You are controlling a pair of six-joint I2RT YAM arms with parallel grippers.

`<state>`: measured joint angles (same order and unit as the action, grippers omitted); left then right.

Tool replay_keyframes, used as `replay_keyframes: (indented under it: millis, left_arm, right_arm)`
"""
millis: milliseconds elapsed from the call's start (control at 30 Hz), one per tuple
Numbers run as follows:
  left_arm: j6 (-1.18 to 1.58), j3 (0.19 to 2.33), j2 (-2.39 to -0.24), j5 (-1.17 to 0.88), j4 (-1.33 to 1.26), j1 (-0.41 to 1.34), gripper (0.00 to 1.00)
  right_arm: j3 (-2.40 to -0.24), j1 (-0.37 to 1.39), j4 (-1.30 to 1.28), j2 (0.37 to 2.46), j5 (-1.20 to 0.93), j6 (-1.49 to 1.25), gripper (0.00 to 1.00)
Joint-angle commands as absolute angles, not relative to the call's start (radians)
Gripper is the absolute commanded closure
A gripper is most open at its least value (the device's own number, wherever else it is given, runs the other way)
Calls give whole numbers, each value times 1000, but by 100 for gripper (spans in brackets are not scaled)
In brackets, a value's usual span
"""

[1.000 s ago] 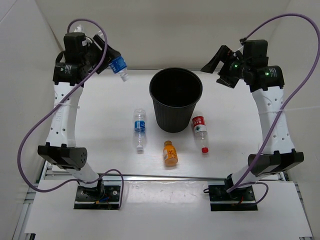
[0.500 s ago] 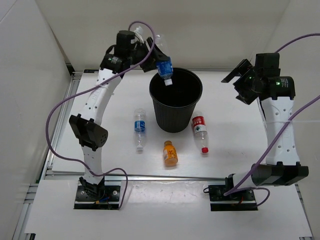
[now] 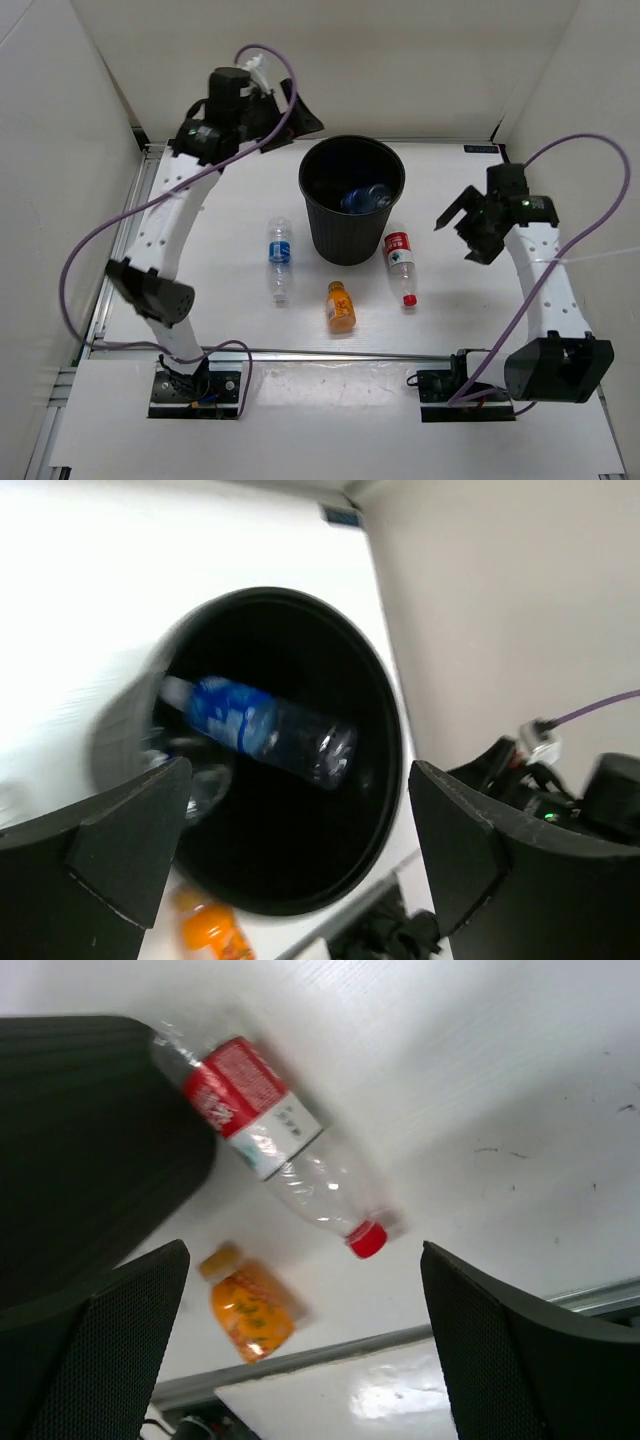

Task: Put the plastic bottles in the bin

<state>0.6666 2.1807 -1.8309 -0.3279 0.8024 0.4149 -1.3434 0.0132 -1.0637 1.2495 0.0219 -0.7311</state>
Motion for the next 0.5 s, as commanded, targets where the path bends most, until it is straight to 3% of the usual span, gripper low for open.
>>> replay_keyframes:
  millis: [0, 200, 467]
  left_arm:
    - [588, 2084, -1631, -149, 905, 394, 0]
    - [632, 1685, -1379, -23, 930, 304, 0]
    - [583, 1600, -1310, -32, 1032, 225, 0]
  right_arm:
    - [-1171, 11, -930, 1195, -53, -666, 0]
    - [-1022, 54, -746, 1273, -268, -611, 0]
    - [-1017, 130, -578, 1451, -247, -525, 0]
